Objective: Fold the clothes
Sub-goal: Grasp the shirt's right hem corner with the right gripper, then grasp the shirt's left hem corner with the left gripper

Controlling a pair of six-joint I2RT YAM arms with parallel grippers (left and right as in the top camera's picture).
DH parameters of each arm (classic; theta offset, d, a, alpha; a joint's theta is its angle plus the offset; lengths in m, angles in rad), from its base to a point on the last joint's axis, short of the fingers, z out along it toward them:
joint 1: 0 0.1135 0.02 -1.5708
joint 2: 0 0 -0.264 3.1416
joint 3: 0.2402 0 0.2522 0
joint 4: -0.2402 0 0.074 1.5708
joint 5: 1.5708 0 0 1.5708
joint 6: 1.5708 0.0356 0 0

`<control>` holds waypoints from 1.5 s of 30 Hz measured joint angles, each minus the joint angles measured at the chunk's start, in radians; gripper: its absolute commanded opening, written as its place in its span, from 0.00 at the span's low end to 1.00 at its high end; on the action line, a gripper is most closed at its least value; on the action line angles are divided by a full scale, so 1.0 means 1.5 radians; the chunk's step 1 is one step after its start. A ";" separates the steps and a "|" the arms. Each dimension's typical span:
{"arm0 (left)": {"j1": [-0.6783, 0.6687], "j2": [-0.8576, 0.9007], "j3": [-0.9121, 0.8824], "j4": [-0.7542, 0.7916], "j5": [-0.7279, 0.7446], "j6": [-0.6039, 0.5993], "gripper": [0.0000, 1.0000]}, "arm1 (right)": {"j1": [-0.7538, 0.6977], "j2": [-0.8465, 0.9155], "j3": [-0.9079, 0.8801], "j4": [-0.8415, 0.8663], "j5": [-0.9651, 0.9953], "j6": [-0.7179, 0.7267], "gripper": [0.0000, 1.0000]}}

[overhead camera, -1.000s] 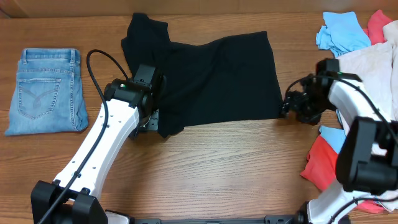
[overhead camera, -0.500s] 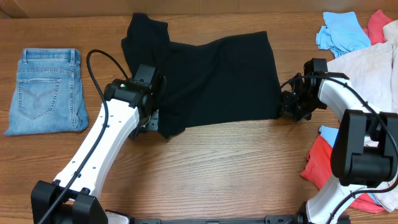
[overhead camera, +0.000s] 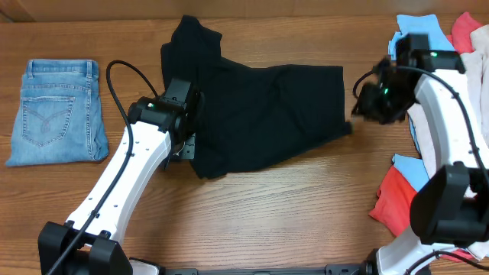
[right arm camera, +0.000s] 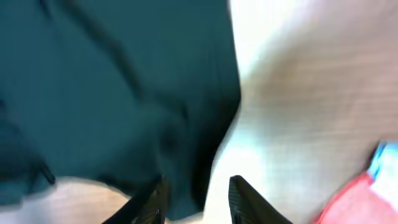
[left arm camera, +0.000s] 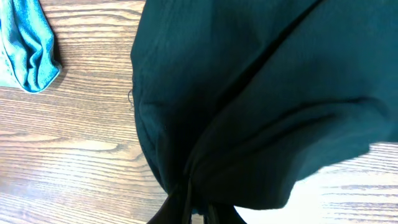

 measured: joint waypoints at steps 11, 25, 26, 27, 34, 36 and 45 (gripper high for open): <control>0.000 0.000 0.000 0.000 0.000 0.000 0.10 | 0.000 0.013 -0.030 -0.037 0.025 0.009 0.49; 0.000 0.000 -0.001 0.000 -0.002 0.000 0.17 | 0.000 0.016 -0.262 0.015 0.058 0.017 0.50; 0.000 0.000 -0.001 0.000 -0.002 0.000 0.17 | 0.000 0.016 -0.275 0.026 0.058 0.019 0.50; 0.000 0.000 -0.001 0.000 -0.002 0.000 0.17 | 0.000 0.016 -0.286 0.037 0.058 0.020 0.50; 0.000 0.000 -0.001 -0.015 0.008 0.000 0.27 | 0.000 0.016 -0.320 0.084 0.055 0.024 0.50; 0.000 0.000 -0.001 -0.023 0.026 -0.001 0.33 | 0.000 0.016 -0.320 0.094 0.050 0.025 0.51; 0.000 0.000 -0.038 -0.015 0.071 -0.060 0.58 | 0.000 0.016 -0.320 0.116 0.030 0.025 0.53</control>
